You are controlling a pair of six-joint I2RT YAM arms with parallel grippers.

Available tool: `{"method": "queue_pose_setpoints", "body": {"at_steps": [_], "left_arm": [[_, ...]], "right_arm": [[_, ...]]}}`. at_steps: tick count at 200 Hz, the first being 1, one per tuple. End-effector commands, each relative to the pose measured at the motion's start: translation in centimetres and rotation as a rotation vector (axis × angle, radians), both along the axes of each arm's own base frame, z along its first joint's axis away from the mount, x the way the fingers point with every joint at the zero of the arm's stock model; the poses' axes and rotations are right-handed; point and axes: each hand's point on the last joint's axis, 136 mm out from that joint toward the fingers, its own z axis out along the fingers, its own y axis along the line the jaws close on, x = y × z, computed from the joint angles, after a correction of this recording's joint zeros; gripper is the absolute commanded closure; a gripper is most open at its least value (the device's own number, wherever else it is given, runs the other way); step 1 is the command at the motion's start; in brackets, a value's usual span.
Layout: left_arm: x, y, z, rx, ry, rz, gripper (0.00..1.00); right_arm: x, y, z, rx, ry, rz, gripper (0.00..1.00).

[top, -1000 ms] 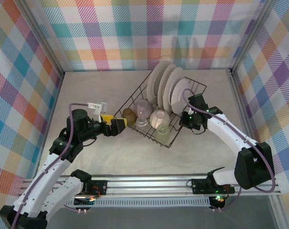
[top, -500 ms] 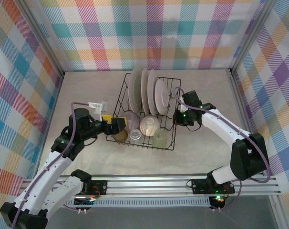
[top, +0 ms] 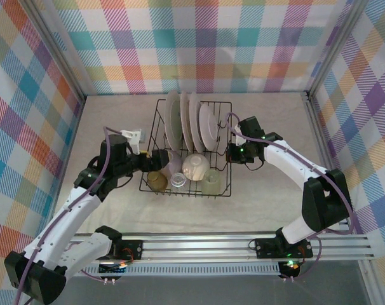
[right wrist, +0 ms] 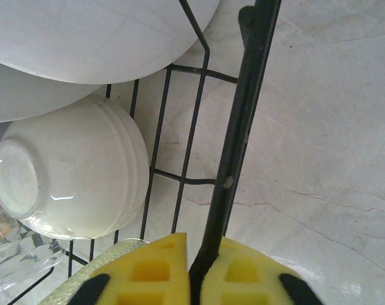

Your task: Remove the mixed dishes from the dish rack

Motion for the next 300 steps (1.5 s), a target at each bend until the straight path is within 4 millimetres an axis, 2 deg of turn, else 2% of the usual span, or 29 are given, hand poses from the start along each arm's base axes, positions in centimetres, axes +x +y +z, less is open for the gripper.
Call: {"method": "queue_pose_setpoints", "body": {"at_steps": [1, 38, 73, 110, 134, 153, 189, 236, 300], "left_arm": [[0.8, 0.3, 1.3, 0.058, -0.021, 0.018, 0.03], [2.8, -0.1, 1.7, 0.099, -0.037, 0.019, 0.06], [5.0, -0.4, 1.4, 0.153, -0.034, 0.027, 0.1], [7.5, -1.0, 0.6, 0.186, -0.019, 0.034, 0.15], [9.7, -1.0, -0.3, 0.208, 0.02, 0.08, 0.27], [11.1, -1.8, -0.8, 0.198, 0.039, 0.074, 0.37], [13.1, -2.1, -1.7, 0.208, 0.055, 0.104, 0.44], [14.4, -2.0, -2.3, 0.228, 0.058, 0.125, 0.56], [15.1, -3.1, -1.6, 0.196, 0.044, 0.093, 0.84]], "right_arm": [[2.6, 3.1, 6.0, 0.114, -0.247, 0.111, 0.78], [2.1, 1.8, 8.5, 0.113, -0.309, 0.059, 0.36], [0.5, 0.0, 11.7, 0.134, -0.403, -0.008, 0.0], [-1.3, -1.8, 13.3, 0.164, -0.476, -0.081, 0.01], [-2.1, -3.4, 13.7, 0.185, -0.492, -0.15, 0.01], [-2.9, -3.5, 14.2, 0.231, -0.503, -0.15, 0.01], [-3.8, -4.0, 14.0, 0.229, -0.489, -0.16, 0.01], [-4.8, -4.1, 14.1, 0.242, -0.516, -0.134, 0.01], [-4.8, -4.1, 13.7, 0.249, -0.494, -0.145, 0.01]]}}
